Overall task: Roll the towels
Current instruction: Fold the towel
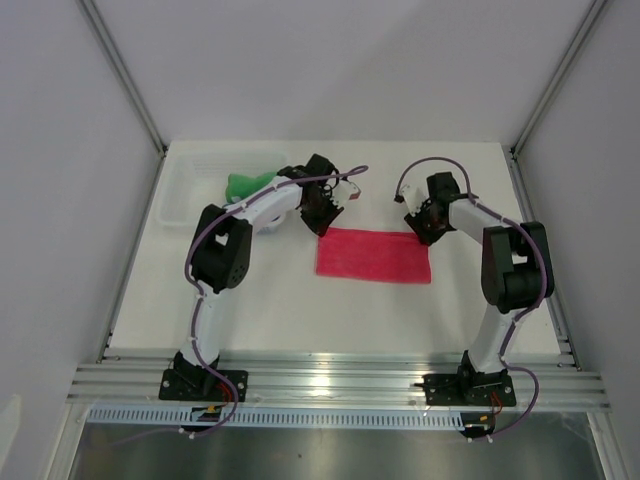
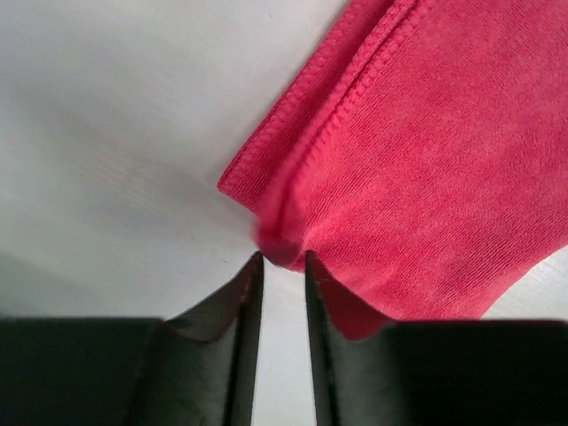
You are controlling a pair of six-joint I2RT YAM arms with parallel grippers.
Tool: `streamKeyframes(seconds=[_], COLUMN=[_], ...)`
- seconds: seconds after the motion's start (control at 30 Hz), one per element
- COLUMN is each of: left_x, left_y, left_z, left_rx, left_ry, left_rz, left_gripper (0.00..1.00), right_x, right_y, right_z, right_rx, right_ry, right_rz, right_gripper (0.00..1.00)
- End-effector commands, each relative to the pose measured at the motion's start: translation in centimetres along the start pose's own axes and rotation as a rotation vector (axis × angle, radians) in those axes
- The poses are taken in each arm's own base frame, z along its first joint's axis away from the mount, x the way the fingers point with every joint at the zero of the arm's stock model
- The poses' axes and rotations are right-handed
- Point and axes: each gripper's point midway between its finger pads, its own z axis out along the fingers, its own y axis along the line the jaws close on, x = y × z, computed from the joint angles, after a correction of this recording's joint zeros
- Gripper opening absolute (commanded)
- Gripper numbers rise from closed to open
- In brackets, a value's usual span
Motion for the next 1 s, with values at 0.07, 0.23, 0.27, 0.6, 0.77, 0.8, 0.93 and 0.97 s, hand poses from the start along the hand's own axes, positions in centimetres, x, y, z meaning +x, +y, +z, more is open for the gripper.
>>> streamKeyframes(seconds=[0.07,0.23,0.27,0.6,0.77,0.8,0.93,0.97], left_x=[-2.4,-4.1,-4.3,-9.2,-4.1,-3.8,-2.1,-1.9], left_y=[1.8,2.5,2.5,-1.1,-5.8,-6.9,-9.1,-9.4], left_z=[-1.6,-4.0,-4.6,-15.1,-9.8,-9.3,-6.0,-5.5], left_rx=[-0.075,-0.128,-0.134,-0.050,0.187,0.222,0.281,0.285], left_ry=[-0.075,-0.129,-0.135,-0.348,-0.160,-0.156,-0.122,-0.112], left_rz=[-0.025,-0.017,-0.014,0.300,0.191,0.147,0.071,0.060], left_gripper=[0.39,0.50,0.50,0.55,0.28,0.28,0.30,0.30], right_x=[-2.7,-6.3,-6.8,-16.8,-11.6,-10.9,-8.8,-7.8], right_y=[-3.4,-7.5,-8.7,-11.2,-6.2,-4.4,2.7,4.0], right_z=[-1.9,-7.7,-9.4,-28.8,-19.6,-17.9,-12.0,-10.4], right_rx=[0.146,0.387,0.461,0.624,0.157,0.119,0.006,-0.011], right_ry=[-0.062,-0.200,-0.215,-0.833,-0.564,-0.528,-0.480,-0.466], right_rz=[0.031,0.032,0.027,0.110,0.647,0.707,0.791,0.828], right_gripper=[0.32,0.33,0.43,0.99,0.00,0.00,0.00,0.00])
